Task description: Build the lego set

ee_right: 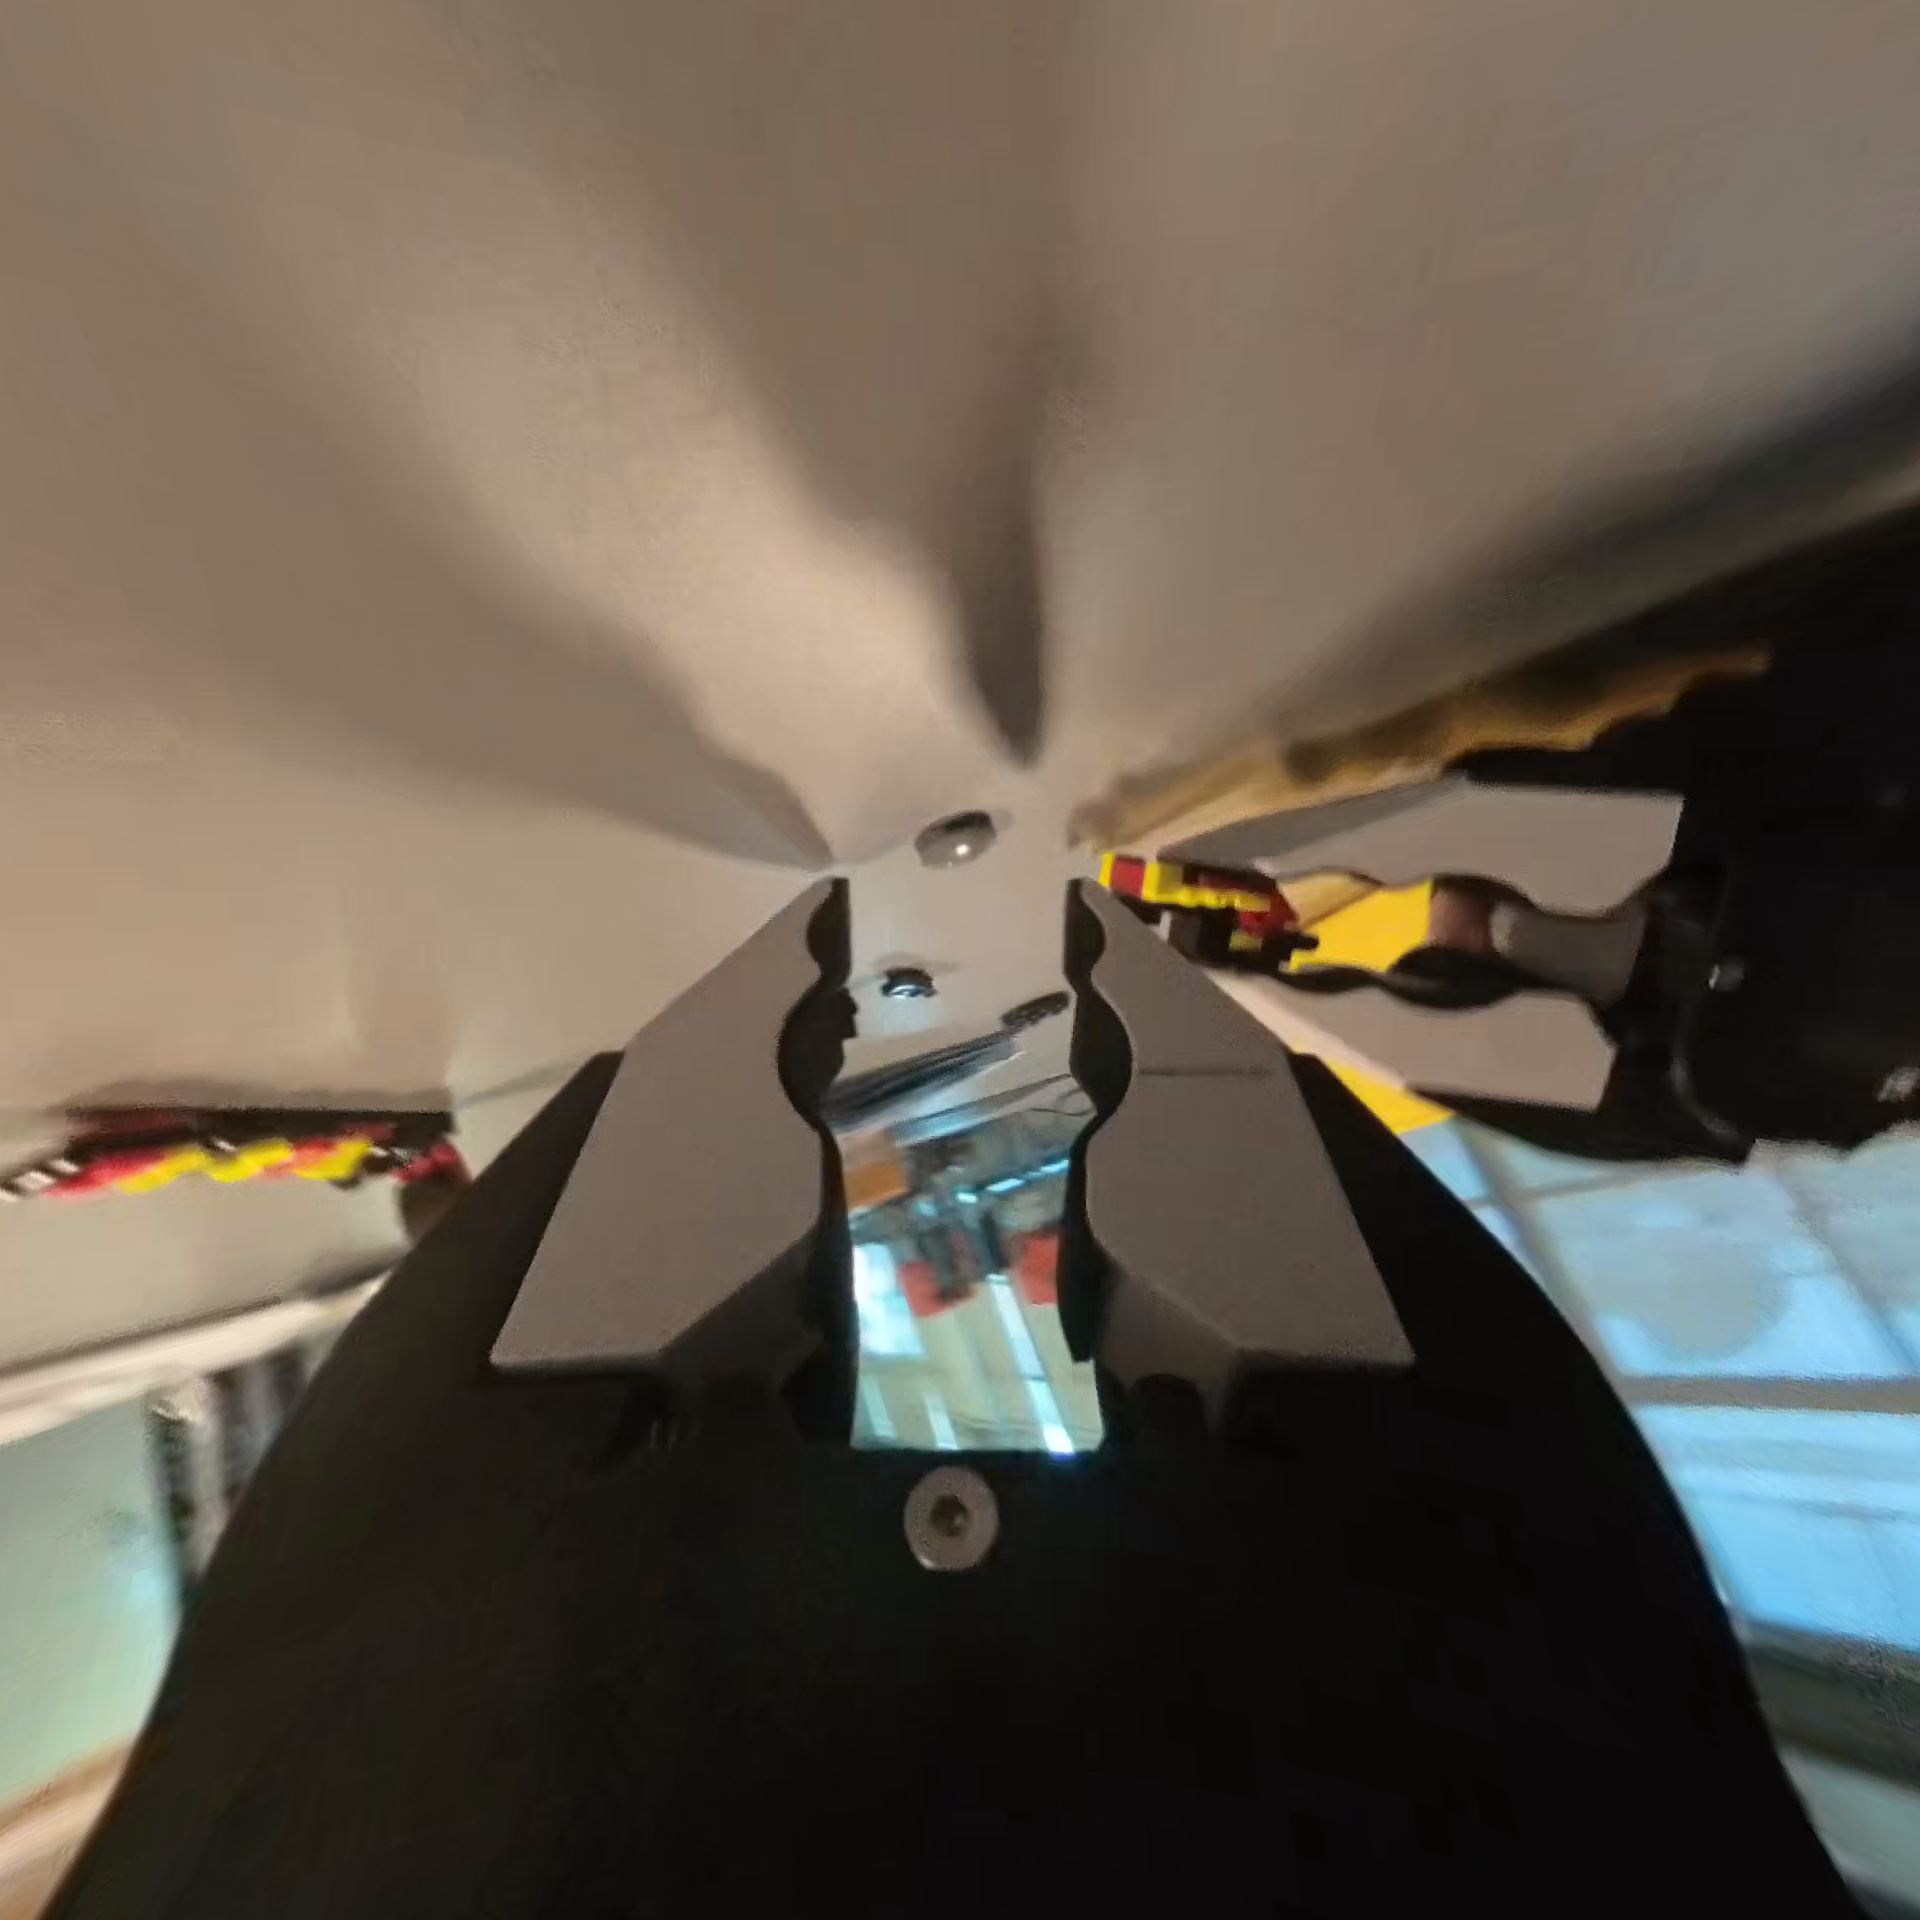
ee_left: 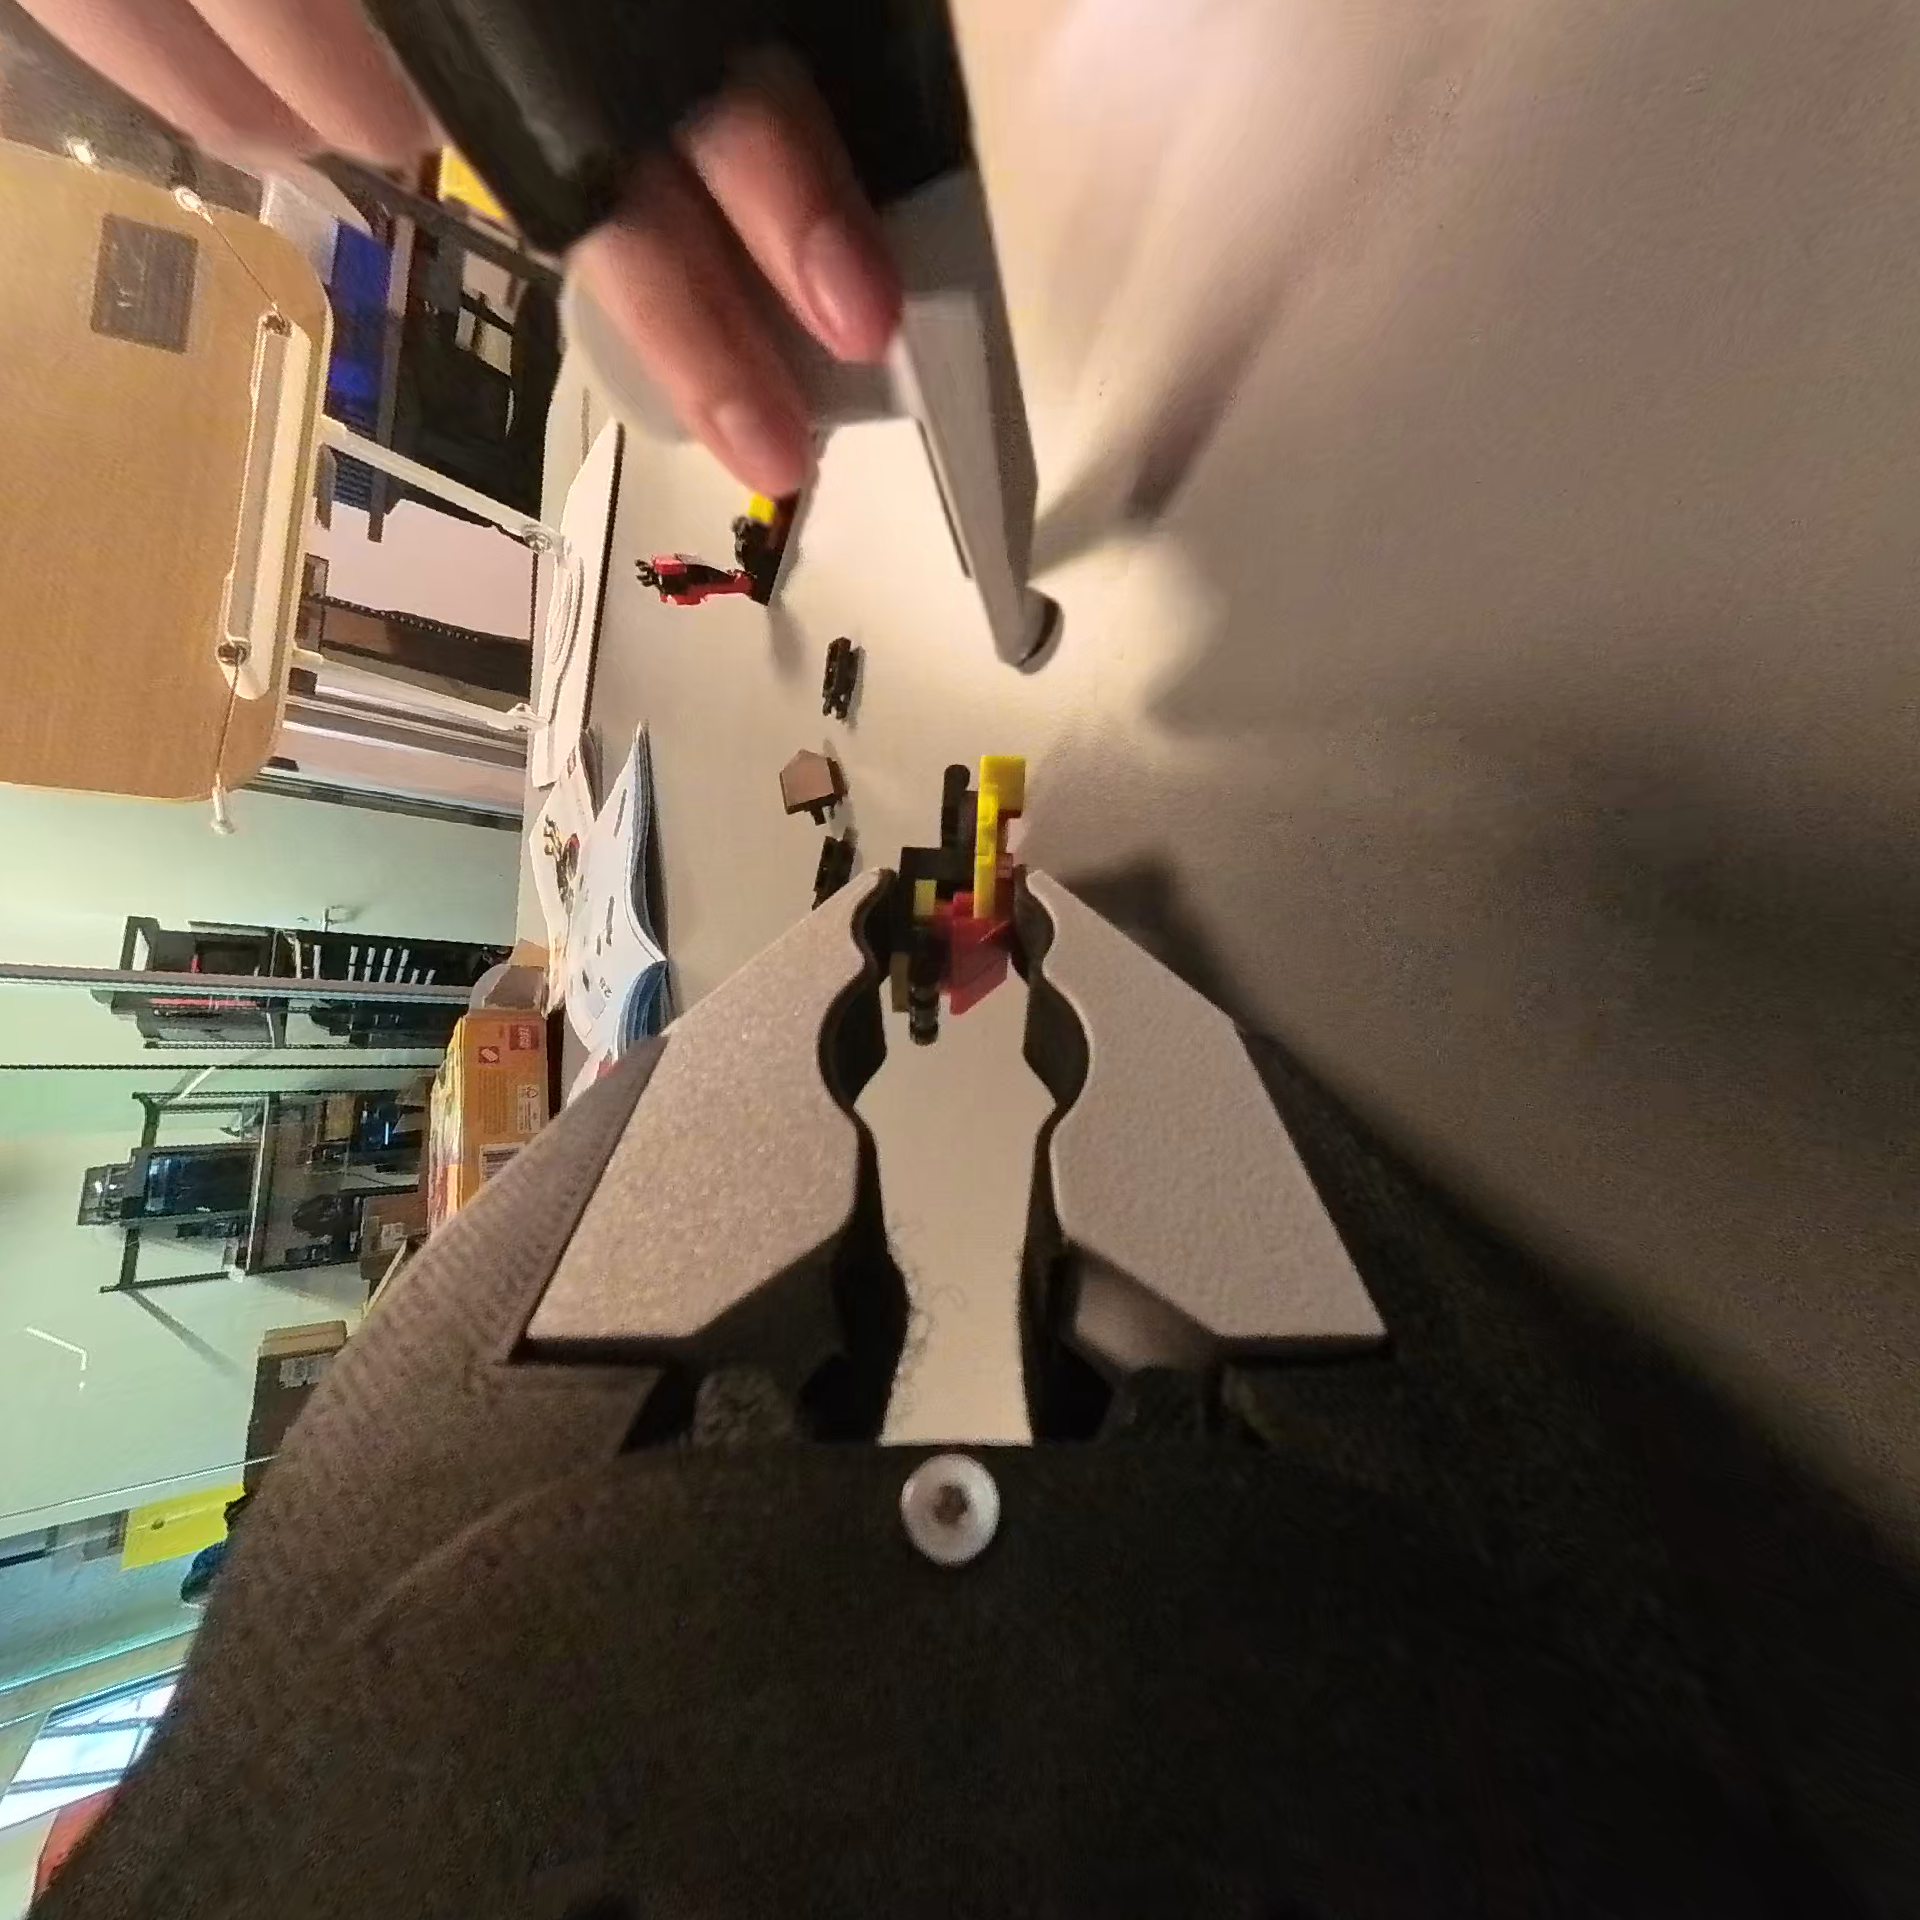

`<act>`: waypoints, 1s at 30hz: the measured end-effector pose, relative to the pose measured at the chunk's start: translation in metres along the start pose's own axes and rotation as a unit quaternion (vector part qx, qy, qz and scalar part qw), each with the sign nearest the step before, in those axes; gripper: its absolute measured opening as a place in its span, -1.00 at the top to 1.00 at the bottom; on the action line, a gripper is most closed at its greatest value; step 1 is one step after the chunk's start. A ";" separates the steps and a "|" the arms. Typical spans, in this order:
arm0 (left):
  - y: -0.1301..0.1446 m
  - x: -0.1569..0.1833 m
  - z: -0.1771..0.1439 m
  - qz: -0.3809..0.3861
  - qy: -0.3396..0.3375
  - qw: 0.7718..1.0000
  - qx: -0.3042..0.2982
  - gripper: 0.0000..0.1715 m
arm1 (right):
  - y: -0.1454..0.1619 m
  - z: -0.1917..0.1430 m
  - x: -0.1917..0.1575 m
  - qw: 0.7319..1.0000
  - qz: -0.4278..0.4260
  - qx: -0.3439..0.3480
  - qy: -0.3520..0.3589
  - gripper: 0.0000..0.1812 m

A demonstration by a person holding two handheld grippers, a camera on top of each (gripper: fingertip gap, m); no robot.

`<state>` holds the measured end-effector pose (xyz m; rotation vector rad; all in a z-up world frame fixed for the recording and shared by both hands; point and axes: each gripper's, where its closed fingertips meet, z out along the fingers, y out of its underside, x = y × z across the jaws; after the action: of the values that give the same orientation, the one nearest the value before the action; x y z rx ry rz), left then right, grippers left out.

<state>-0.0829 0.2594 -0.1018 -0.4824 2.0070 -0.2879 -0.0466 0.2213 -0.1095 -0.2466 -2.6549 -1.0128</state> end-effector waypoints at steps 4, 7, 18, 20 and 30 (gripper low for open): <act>-0.002 0.001 0.000 0.000 -0.002 1.000 0.006 0.77 | 0.016 -0.011 0.009 0.947 0.319 0.015 0.025 0.64; -0.004 0.001 0.002 0.002 -0.008 1.000 0.013 0.77 | 0.021 -0.007 0.009 0.709 0.701 0.075 -0.013 0.68; -0.006 0.003 0.003 0.011 -0.011 1.000 0.015 0.77 | 0.001 0.009 0.004 0.446 0.874 0.192 -0.015 0.74; -0.006 0.003 0.003 0.012 -0.012 1.000 0.014 0.77 | 0.002 0.010 0.002 0.435 0.878 0.197 -0.015 0.77; -0.008 0.001 0.003 0.026 -0.023 0.999 0.016 0.77 | 0.011 0.011 0.001 0.457 0.866 0.203 -0.012 0.86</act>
<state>-0.0793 0.2515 -0.1009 -0.4116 1.9650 -0.2736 -0.0471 0.2364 -0.1103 -2.0752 -1.0749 0.3892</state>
